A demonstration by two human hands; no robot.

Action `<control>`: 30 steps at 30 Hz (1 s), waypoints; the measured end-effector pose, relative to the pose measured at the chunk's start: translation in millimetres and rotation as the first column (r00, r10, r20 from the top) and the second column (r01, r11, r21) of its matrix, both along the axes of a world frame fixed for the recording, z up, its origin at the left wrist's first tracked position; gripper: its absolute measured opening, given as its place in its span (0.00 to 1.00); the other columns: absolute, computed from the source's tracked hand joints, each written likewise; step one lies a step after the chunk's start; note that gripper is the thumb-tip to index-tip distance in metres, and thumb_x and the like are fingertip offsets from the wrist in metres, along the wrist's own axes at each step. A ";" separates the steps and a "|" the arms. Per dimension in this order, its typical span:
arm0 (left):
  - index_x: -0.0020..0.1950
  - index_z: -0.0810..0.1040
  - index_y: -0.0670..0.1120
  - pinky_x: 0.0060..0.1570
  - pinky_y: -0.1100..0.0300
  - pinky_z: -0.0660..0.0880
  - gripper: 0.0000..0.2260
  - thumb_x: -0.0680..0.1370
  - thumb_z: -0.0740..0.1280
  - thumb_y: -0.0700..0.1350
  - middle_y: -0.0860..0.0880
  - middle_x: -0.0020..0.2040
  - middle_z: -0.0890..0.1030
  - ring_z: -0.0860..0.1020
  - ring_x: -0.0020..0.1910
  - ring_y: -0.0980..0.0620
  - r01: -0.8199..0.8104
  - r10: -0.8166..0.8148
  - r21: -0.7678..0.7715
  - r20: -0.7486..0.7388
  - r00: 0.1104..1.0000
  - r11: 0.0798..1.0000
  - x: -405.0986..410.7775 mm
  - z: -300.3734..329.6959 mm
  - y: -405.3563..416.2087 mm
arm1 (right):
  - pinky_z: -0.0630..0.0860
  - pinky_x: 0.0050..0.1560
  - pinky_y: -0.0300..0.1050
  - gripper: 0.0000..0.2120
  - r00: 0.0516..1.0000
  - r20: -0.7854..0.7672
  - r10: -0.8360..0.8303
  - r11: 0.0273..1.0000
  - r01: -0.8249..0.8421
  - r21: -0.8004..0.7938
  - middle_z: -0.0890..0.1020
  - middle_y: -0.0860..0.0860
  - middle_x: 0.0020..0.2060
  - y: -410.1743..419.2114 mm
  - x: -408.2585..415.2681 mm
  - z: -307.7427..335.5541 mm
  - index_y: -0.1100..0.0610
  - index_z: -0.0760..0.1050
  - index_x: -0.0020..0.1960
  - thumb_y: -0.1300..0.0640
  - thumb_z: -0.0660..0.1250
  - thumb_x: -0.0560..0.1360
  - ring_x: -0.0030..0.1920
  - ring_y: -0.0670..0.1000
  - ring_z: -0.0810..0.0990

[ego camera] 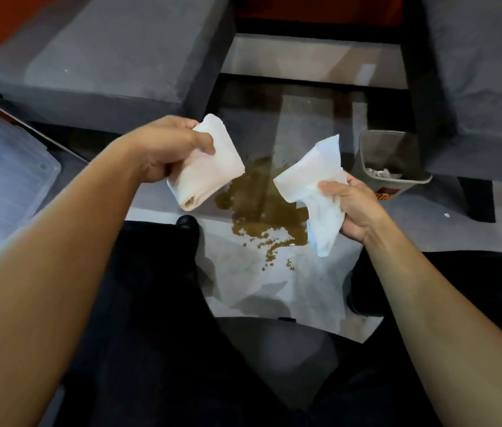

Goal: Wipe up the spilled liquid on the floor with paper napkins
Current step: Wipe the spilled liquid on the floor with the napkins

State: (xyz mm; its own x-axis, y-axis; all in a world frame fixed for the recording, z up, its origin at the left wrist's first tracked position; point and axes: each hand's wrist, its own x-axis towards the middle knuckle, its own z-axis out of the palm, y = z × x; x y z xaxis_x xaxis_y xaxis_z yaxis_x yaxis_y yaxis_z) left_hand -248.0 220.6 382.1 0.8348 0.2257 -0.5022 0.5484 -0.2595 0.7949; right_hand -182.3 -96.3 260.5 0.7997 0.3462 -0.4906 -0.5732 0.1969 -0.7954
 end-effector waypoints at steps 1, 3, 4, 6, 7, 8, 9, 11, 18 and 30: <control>0.56 0.81 0.45 0.49 0.50 0.83 0.10 0.75 0.70 0.37 0.43 0.50 0.87 0.86 0.49 0.44 -0.048 0.047 -0.034 -0.023 0.999 0.998 10.4 -18.4 5.6 | 0.83 0.51 0.57 0.22 1.000 -0.006 -0.004 1.000 0.004 -0.020 0.84 0.58 0.60 3.8 7.8 -3.8 0.57 0.76 0.68 0.67 0.72 0.75 0.58 0.63 0.84; 0.60 0.81 0.44 0.56 0.41 0.81 0.16 0.73 0.71 0.35 0.41 0.55 0.86 0.85 0.53 0.39 -0.143 0.135 -0.096 -0.087 0.987 0.985 23.3 -61.7 18.1 | 0.83 0.51 0.58 0.21 1.000 -0.016 -0.011 0.997 0.010 -0.080 0.84 0.56 0.59 12.5 21.3 -14.4 0.55 0.77 0.67 0.65 0.73 0.75 0.57 0.62 0.85; 0.63 0.79 0.44 0.57 0.38 0.80 0.18 0.74 0.71 0.34 0.40 0.56 0.86 0.85 0.54 0.38 -0.186 0.171 -0.127 -0.117 0.978 0.974 28.1 -87.7 24.7 | 0.84 0.52 0.59 0.20 1.000 -0.018 -0.015 0.993 0.012 -0.116 0.84 0.55 0.59 18.4 28.4 -21.9 0.54 0.78 0.66 0.65 0.73 0.76 0.57 0.61 0.85; 0.67 0.76 0.44 0.55 0.34 0.79 0.22 0.74 0.72 0.33 0.40 0.58 0.85 0.84 0.54 0.37 -0.291 0.259 -0.171 -0.187 0.948 0.941 31.5 -143.7 38.3 | 0.84 0.50 0.57 0.19 0.999 -0.032 -0.010 0.981 0.004 -0.192 0.85 0.53 0.57 31.2 43.9 -39.7 0.52 0.78 0.64 0.64 0.74 0.76 0.55 0.59 0.85; 0.69 0.75 0.45 0.55 0.32 0.79 0.24 0.74 0.73 0.33 0.40 0.58 0.84 0.84 0.55 0.37 -0.347 0.303 -0.192 -0.225 0.926 0.918 29.6 -169.3 44.8 | 0.85 0.49 0.55 0.19 0.999 -0.043 -0.003 0.978 -0.006 -0.209 0.85 0.52 0.56 37.5 50.3 -48.9 0.52 0.78 0.64 0.63 0.74 0.75 0.55 0.57 0.85; 0.70 0.74 0.45 0.55 0.30 0.78 0.26 0.73 0.74 0.33 0.39 0.59 0.84 0.83 0.57 0.35 -0.401 0.347 -0.210 -0.252 0.903 0.892 27.8 -197.5 53.7 | 0.85 0.48 0.54 0.19 0.998 -0.060 0.006 0.974 -0.019 -0.224 0.86 0.51 0.56 44.8 57.7 -59.1 0.52 0.79 0.64 0.63 0.75 0.75 0.54 0.57 0.86; 0.70 0.74 0.44 0.54 0.30 0.78 0.27 0.72 0.75 0.33 0.38 0.60 0.83 0.82 0.58 0.34 -0.451 0.385 -0.236 -0.279 0.880 0.861 26.0 -223.0 61.7 | 0.85 0.47 0.54 0.19 0.996 -0.084 0.015 0.973 -0.034 -0.230 0.86 0.51 0.55 51.4 66.6 -72.7 0.52 0.79 0.65 0.62 0.75 0.75 0.54 0.56 0.86; 0.70 0.74 0.44 0.48 0.32 0.81 0.28 0.72 0.76 0.32 0.38 0.60 0.83 0.83 0.56 0.34 -0.556 0.480 -0.269 -0.300 0.824 0.787 20.0 -265.6 71.4 | 0.84 0.47 0.53 0.19 0.992 -0.120 0.027 0.970 -0.055 -0.237 0.87 0.50 0.55 56.7 79.8 -91.1 0.54 0.79 0.65 0.62 0.74 0.75 0.55 0.56 0.86; 0.80 0.61 0.59 0.49 0.44 0.81 0.41 0.75 0.73 0.31 0.46 0.67 0.74 0.80 0.57 0.44 -0.728 0.679 -0.227 -0.263 0.685 0.647 20.8 -373.5 98.6 | 0.82 0.52 0.53 0.22 0.983 -0.185 0.016 0.975 -0.056 -0.217 0.85 0.52 0.60 62.7 130.7 -170.2 0.55 0.77 0.69 0.63 0.72 0.76 0.60 0.56 0.84; 0.83 0.48 0.55 0.63 0.40 0.75 0.49 0.74 0.67 0.24 0.51 0.70 0.70 0.74 0.64 0.41 -0.620 0.563 -0.028 -0.390 0.729 0.784 -27.5 -471.1 81.6 | 0.80 0.59 0.59 0.27 0.977 -0.204 -0.069 0.971 0.018 -0.240 0.80 0.54 0.67 13.4 135.0 -254.9 0.52 0.71 0.75 0.61 0.71 0.77 0.66 0.58 0.80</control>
